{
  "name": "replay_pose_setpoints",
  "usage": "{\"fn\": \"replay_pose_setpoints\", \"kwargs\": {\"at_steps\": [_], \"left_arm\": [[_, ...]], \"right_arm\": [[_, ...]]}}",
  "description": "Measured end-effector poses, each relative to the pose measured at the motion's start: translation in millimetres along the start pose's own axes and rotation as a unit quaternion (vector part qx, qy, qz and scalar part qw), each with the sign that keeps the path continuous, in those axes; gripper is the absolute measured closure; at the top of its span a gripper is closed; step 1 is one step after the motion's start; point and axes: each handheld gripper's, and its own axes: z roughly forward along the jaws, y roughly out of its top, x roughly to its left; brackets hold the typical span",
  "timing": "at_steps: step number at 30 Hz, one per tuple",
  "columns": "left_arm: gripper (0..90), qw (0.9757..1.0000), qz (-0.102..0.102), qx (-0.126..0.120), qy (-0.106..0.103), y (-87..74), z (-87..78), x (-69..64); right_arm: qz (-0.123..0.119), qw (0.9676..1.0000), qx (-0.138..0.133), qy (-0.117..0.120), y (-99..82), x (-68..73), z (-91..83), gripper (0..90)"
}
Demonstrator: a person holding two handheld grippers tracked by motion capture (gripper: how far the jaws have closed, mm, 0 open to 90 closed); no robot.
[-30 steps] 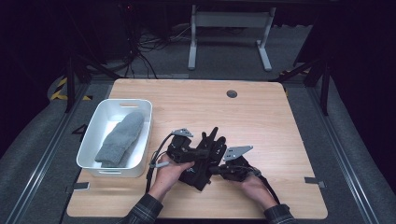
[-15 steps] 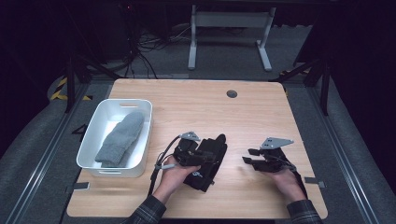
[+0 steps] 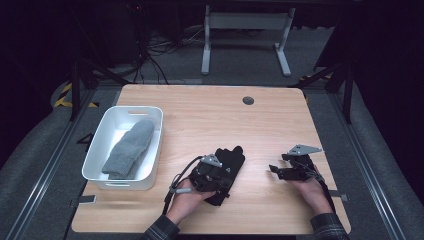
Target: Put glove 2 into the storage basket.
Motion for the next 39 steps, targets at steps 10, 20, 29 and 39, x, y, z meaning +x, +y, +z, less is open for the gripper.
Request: {"fn": "replay_pose_setpoints", "kwargs": {"at_steps": [10, 20, 29, 39], "left_arm": [[89.8, 0.9984, 0.013, 0.043, 0.034, -1.9, 0.4, 3.2], [89.8, 0.9943, 0.009, 0.061, 0.087, -5.6, -19.4, 23.2], [88.5, 0.9921, 0.006, 0.06, 0.11, -7.7, -32.5, 33.0], [44.5, 0.9924, 0.045, 0.053, 0.101, 3.1, -33.6, 30.2]], "right_arm": [[-0.002, 1.0, 0.002, -0.007, -1.0, 1.8, 4.2, 23.6], [0.002, 0.9998, -0.01, -0.015, -3.6, 1.5, 7.1, 16.2], [0.003, 0.9998, -0.009, -0.017, -3.5, 1.4, 7.3, 15.2], [0.002, 0.9998, -0.009, -0.017, -3.5, 1.5, 7.4, 15.2]]}}
